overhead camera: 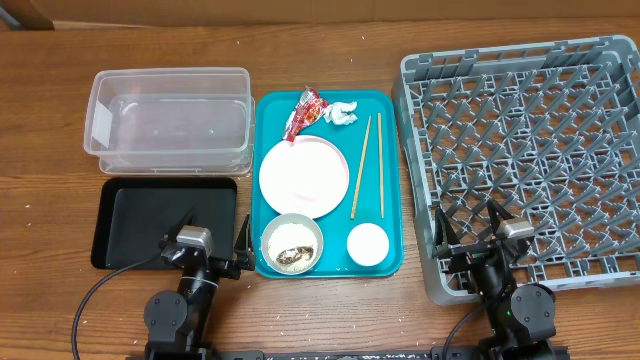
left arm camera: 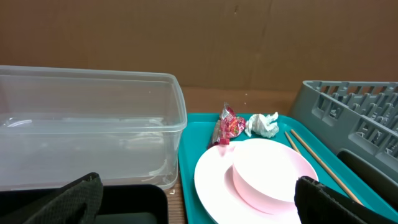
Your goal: Sort waste into correct bins and load items into the dishwasher
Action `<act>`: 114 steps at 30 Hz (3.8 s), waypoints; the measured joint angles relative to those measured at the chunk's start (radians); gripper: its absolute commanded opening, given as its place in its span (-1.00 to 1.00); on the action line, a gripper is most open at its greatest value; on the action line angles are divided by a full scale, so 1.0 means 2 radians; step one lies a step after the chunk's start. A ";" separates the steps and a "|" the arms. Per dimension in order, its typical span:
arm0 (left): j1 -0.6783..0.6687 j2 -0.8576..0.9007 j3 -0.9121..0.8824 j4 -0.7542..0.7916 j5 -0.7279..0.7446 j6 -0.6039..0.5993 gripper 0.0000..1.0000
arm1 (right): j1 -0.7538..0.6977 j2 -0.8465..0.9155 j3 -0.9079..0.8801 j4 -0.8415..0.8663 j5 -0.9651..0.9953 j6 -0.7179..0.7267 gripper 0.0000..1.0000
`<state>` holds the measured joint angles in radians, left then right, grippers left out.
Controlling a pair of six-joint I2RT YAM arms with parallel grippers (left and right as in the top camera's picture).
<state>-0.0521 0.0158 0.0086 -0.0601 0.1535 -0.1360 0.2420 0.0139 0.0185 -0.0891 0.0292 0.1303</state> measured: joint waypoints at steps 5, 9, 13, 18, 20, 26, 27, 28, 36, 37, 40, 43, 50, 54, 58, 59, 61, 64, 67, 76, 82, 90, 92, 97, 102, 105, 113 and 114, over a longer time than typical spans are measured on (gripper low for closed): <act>0.000 0.000 0.000 0.000 0.000 0.000 1.00 | 0.000 0.000 0.000 0.000 0.000 0.000 0.99; 0.000 0.000 0.000 0.000 0.000 0.000 1.00 | 0.000 0.000 0.000 0.000 0.000 0.000 1.00; 0.000 0.000 0.000 0.000 -0.002 0.000 1.00 | 0.000 0.000 0.000 0.000 0.000 0.000 1.00; 0.000 0.000 0.000 0.000 -0.002 0.000 1.00 | 0.000 0.000 0.000 0.000 0.000 0.000 1.00; 0.000 0.000 0.000 0.000 -0.001 -0.002 1.00 | 0.000 0.000 0.000 0.000 -0.001 0.000 1.00; 0.000 0.000 0.000 0.012 0.019 -0.054 1.00 | 0.000 0.000 0.000 0.001 -0.027 0.000 1.00; 0.000 0.000 0.000 0.020 0.025 -0.067 1.00 | 0.000 0.000 0.000 0.003 -0.034 0.000 1.00; 0.000 0.000 0.000 0.031 0.032 -0.080 1.00 | 0.000 0.000 0.000 0.007 -0.045 0.000 1.00; 0.000 0.000 0.002 0.129 0.090 -0.127 1.00 | 0.000 0.000 0.007 0.008 -0.120 0.056 1.00; 0.000 0.000 0.006 0.125 0.095 -0.129 1.00 | 0.000 0.000 0.016 -0.007 -0.122 0.064 1.00; 0.000 0.002 0.035 0.084 0.104 -0.132 1.00 | 0.000 0.005 0.061 -0.071 -0.126 0.077 0.99; 0.000 0.026 0.100 0.024 0.110 -0.129 1.00 | 0.000 0.025 0.132 -0.133 -0.118 0.084 1.00; 0.000 0.220 0.342 -0.187 0.135 -0.113 1.00 | 0.000 0.186 0.327 -0.296 -0.084 0.092 1.00; 0.000 0.363 0.486 -0.288 0.156 -0.098 1.00 | 0.000 0.319 0.447 -0.383 -0.076 0.092 1.00; 0.000 0.450 0.579 -0.306 0.192 -0.098 1.00 | 0.000 0.412 0.529 -0.423 -0.075 0.092 1.00; 0.000 0.463 0.591 -0.303 0.205 -0.098 1.00 | 0.000 0.441 0.550 -0.435 -0.076 0.092 1.00; -0.006 0.489 0.607 -0.303 0.233 -0.096 1.00 | 0.000 0.472 0.566 -0.438 -0.078 0.092 1.00; -0.049 0.528 0.614 -0.349 0.242 -0.081 0.94 | 0.000 0.497 0.570 -0.439 -0.078 0.111 1.00; -0.125 0.582 0.614 -0.406 0.204 -0.061 0.84 | -0.008 0.508 0.570 -0.436 -0.076 0.145 1.00; -0.300 0.753 0.614 -0.405 0.064 -0.037 0.56 | -0.074 0.509 0.571 -0.446 -0.072 0.209 1.00; -0.337 0.846 0.614 -0.402 0.045 -0.032 0.15 | -0.078 0.509 0.571 -0.469 -0.072 0.217 1.00; -0.337 0.876 0.617 -0.414 0.030 -0.028 -0.92 | -0.078 0.509 0.571 -0.468 -0.072 0.221 1.00; -0.333 0.877 0.632 -0.442 0.029 -0.033 -0.92 | -0.078 0.509 0.572 -0.468 -0.072 0.221 1.00; -0.295 0.877 0.703 -0.504 0.053 -0.037 -0.92 | -0.078 0.509 0.572 -0.474 -0.072 0.221 1.00; -0.207 0.877 0.763 -0.509 0.198 -0.008 -0.92 | -0.078 0.509 0.572 -0.471 -0.091 0.203 0.92; -0.136 0.876 0.770 -0.492 0.337 0.017 -0.92 | -0.079 0.509 0.573 -0.437 -0.171 0.142 0.81; -0.072 0.876 0.771 -0.490 0.571 0.044 -0.92 | -0.073 0.518 0.574 -0.336 -0.384 0.061 0.79; -0.073 0.876 0.771 -0.490 0.591 0.046 -0.92 | -0.067 0.522 0.574 -0.325 -0.403 0.058 0.79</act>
<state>-0.1986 1.7687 1.5497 -1.0401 1.3365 -0.0441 0.1074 1.0584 1.1671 -0.7399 -0.7776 0.2462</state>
